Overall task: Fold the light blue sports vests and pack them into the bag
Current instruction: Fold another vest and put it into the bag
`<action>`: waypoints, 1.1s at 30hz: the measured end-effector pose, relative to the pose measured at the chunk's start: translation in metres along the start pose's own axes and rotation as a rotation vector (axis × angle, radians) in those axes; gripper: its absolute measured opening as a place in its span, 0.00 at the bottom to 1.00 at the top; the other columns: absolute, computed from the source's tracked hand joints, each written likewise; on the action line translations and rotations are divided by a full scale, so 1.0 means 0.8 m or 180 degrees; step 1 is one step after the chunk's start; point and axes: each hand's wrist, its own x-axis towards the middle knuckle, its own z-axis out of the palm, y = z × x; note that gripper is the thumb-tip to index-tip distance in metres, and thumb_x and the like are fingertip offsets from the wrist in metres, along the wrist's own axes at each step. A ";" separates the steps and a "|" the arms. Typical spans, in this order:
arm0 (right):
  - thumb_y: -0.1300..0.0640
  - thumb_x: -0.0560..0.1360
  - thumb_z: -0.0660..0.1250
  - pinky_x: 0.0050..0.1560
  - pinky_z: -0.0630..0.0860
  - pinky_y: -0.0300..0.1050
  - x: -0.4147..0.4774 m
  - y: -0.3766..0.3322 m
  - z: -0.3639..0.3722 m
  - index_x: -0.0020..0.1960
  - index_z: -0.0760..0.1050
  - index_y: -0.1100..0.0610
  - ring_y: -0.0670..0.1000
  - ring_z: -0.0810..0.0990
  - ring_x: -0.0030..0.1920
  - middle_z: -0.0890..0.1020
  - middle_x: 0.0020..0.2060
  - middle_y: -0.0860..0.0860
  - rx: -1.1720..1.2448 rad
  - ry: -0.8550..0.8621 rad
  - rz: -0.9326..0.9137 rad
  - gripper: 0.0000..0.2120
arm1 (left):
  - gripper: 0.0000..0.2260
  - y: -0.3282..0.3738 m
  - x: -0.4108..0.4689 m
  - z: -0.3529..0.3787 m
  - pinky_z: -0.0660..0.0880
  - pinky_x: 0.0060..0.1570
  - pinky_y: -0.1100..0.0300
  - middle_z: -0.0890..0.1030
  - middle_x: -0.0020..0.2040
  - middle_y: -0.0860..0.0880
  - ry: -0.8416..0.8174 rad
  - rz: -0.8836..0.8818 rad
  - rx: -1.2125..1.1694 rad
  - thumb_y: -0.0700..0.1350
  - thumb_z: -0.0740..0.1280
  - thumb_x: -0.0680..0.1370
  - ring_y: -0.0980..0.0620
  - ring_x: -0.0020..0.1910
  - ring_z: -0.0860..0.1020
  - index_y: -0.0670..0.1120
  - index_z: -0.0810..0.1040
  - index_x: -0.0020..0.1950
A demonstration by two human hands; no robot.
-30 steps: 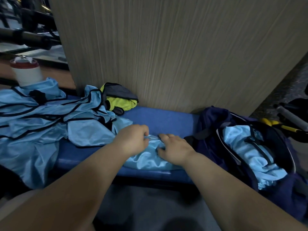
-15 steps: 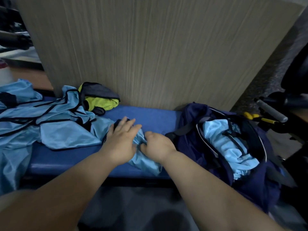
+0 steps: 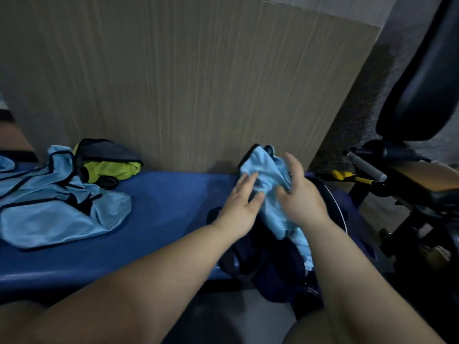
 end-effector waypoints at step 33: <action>0.37 0.81 0.45 0.76 0.46 0.59 0.036 0.073 0.058 0.79 0.35 0.44 0.53 0.41 0.79 0.36 0.79 0.49 -0.2119 -0.1457 -0.0113 0.31 | 0.08 -0.036 0.077 0.040 0.76 0.51 0.55 0.82 0.51 0.45 0.1226 -0.1265 -0.0239 0.43 0.63 0.79 0.45 0.51 0.80 0.44 0.78 0.55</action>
